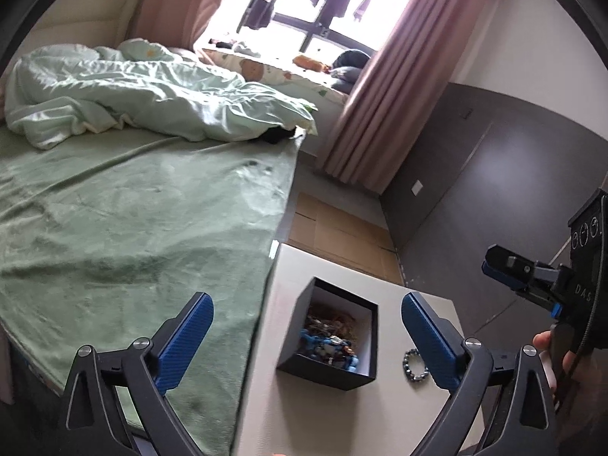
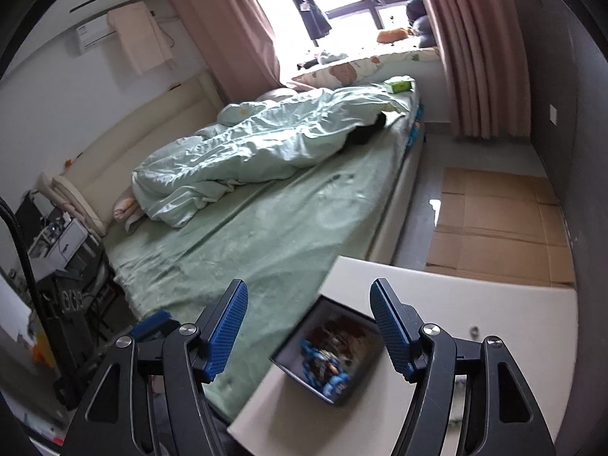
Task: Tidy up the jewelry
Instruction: 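Close the right gripper on the dark bead bracelet on the table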
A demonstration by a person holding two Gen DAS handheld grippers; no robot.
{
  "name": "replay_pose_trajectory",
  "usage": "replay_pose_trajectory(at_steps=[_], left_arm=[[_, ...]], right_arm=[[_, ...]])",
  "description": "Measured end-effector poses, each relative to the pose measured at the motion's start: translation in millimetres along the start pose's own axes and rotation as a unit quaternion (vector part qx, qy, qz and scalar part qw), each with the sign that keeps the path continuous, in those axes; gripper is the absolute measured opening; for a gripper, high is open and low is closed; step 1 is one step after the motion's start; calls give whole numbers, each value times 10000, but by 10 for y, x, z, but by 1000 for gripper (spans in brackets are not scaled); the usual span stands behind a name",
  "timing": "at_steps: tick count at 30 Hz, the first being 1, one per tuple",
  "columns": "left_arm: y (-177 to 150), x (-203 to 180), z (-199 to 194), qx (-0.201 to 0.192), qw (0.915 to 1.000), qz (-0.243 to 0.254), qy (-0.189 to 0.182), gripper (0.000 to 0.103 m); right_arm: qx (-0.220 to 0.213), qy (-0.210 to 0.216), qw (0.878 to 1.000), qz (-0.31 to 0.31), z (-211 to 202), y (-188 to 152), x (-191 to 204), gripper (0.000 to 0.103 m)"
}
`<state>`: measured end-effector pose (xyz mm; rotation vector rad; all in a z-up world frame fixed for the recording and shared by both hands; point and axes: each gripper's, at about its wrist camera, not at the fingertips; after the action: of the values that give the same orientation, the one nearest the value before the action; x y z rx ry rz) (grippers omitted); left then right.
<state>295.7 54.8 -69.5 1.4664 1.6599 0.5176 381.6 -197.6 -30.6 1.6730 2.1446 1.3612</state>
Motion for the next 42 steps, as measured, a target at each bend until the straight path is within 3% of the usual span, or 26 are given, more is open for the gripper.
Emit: replay_pose_trajectory(at_steps=[6, 8, 11, 14, 17, 21, 22, 24, 26, 37, 40, 42], left_arm=[[-27, -285, 72, 105, 9994, 312, -104, 103], [-37, -389, 102, 140, 9990, 415, -109, 103], [-61, -540, 168, 242, 9980, 571, -157, 103], [-95, -655, 259, 339, 9968, 703, -173, 103], [-121, -736, 337, 428, 9956, 821, -146, 103], [-154, -806, 465, 575, 9945, 872, -83, 103], [-164, -824, 492, 597, 9942, 891, -65, 103], [-186, -870, 554, 650, 9934, 944, -7, 103], [-196, -911, 599, 692, 9929, 970, 39, 103], [-251, -1106, 888, 900, 9893, 1120, 242, 103], [-258, -1095, 1017, 1017, 9883, 1099, 302, 99], [-258, -1100, 1082, 1085, 9878, 1082, 277, 95]], right_arm=[[-86, -280, 9995, 74, -253, -117, -331, 83], [-80, -408, 9991, 83, -313, -158, -438, 84], [52, -482, 9988, 45, -344, -223, -579, 97], [112, -439, 9990, -30, -352, -310, -703, 99], [133, -684, 9976, 15, -314, -420, -888, 101], [225, -619, 9958, 636, -204, -606, -1281, 100], [354, -606, 9949, 728, -154, -649, -1362, 99], [594, -805, 9916, 823, -40, -708, -1487, 76], [704, -979, 9885, 916, 38, -742, -1567, 67], [1322, -1322, 9776, 968, 410, -955, -1727, 39], [1440, -1494, 9742, 885, 506, -1003, -1738, 38], [1496, -1641, 9723, 727, 570, -1026, -1709, 29]])
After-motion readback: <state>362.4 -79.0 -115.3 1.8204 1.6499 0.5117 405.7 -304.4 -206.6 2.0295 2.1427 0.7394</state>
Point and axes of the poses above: each gripper's, at about its wrist camera, not at the fingertips, and z roughly the way its jaws point, x to its left, y to its top, and after that the axes turned 6 degrees about z, right-handed
